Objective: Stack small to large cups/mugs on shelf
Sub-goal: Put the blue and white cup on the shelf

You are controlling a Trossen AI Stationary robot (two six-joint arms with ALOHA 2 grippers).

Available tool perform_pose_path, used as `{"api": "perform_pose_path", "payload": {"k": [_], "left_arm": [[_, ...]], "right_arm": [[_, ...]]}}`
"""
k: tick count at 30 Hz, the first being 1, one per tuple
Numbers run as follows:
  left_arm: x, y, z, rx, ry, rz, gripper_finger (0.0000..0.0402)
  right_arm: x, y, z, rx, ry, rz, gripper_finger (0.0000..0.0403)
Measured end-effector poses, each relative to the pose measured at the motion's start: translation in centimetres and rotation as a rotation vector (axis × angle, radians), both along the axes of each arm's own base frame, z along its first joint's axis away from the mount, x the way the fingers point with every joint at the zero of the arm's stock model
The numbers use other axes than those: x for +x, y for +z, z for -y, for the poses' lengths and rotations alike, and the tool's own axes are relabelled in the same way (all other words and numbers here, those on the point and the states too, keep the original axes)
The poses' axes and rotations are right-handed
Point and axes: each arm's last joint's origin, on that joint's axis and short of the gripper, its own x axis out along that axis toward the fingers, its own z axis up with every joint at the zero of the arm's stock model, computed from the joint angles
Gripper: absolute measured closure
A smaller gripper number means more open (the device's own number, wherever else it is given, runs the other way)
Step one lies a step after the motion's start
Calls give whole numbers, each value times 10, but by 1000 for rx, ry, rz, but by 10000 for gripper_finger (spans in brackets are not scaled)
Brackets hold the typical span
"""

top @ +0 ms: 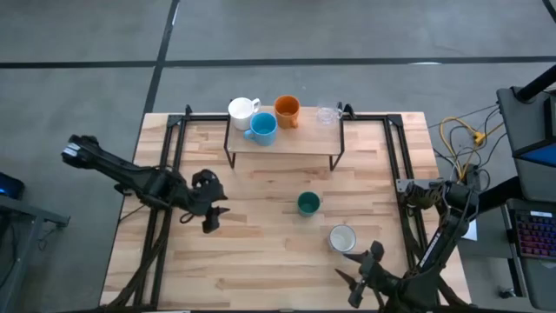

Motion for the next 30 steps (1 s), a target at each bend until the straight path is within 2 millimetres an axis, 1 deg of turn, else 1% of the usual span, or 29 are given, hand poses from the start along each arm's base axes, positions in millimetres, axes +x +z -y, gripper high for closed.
{"api": "perform_pose_path", "payload": {"k": [3, 6, 11, 14, 16, 18, 21, 23, 30], "left_arm": [[11, -7, 4, 28, -6, 16, 240], [25, -13, 10, 83, -78, 32, 240], [49, -23, 20, 203, -205, -12, 240], [61, -32, 25, 238, -232, -59, 240], [67, -35, 27, 246, -232, -77, 240], [73, -39, 29, 265, -225, -92, 240], [78, -42, 31, 270, -225, -105, 240], [80, -43, 32, 273, -224, -110, 240], [80, -42, 31, 269, -183, -100, 240]], "right_arm": [[2, 0, 1, 3, -13, 32, 153], [6, 1, 1, 17, -21, 50, 144], [8, -3, -6, 108, -45, 111, 146], [7, -12, -13, 119, -40, 115, 154], [5, -21, -16, 131, -48, 85, 159], [5, -31, -18, 159, -66, 43, 165], [2, -41, -22, 177, -86, 41, 171], [-1, -39, -25, 171, -91, 39, 172], [-16, -8, -33, 206, -123, 29, 172]]}}
